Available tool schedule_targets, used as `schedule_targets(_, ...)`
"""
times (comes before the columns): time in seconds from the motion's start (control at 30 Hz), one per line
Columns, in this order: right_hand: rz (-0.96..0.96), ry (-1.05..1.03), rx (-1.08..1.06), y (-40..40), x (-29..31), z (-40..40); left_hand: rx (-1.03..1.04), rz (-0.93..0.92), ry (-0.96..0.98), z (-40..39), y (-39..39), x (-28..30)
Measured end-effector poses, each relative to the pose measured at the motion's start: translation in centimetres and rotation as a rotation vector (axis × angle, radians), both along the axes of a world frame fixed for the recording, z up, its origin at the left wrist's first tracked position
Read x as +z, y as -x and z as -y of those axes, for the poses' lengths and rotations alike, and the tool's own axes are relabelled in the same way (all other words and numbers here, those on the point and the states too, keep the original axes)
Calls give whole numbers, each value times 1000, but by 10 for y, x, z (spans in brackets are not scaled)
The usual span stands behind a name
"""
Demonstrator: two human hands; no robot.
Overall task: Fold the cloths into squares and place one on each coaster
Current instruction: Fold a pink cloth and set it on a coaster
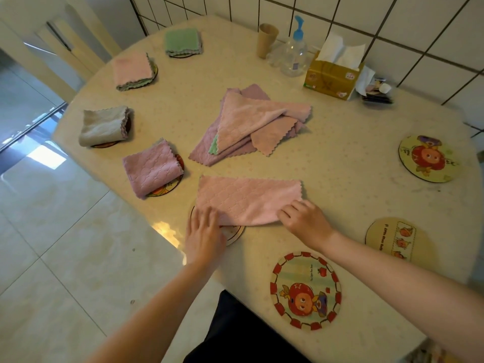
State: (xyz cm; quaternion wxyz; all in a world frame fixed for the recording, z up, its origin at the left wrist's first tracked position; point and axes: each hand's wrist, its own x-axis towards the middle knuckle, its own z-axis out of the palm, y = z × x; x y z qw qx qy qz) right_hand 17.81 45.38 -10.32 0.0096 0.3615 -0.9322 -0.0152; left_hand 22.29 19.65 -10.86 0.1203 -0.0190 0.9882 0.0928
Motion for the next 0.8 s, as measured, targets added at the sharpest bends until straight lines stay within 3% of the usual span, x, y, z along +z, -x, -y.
schedule_targets(0.2, -96, 113, 21, -43, 41, 5, -317, -73, -219, -60, -17, 1)
schedule_targets(0.33, 19, 201, 117, -87, 47, 5, -444, -74, -216, -73, -39, -14)
schedule_targets(0.5, 229, 292, 298, -112, 45, 4, -755, -300, -164, -59, -67, -31)
schedule_targets(0.63, 191, 161, 267, -87, 20, -15, -887, -239, -94, -35, -79, -37)
schedule_targets(0.8, 342, -17, 331, -66, -13, -27, -845, -161, -76, -18, -94, -30)
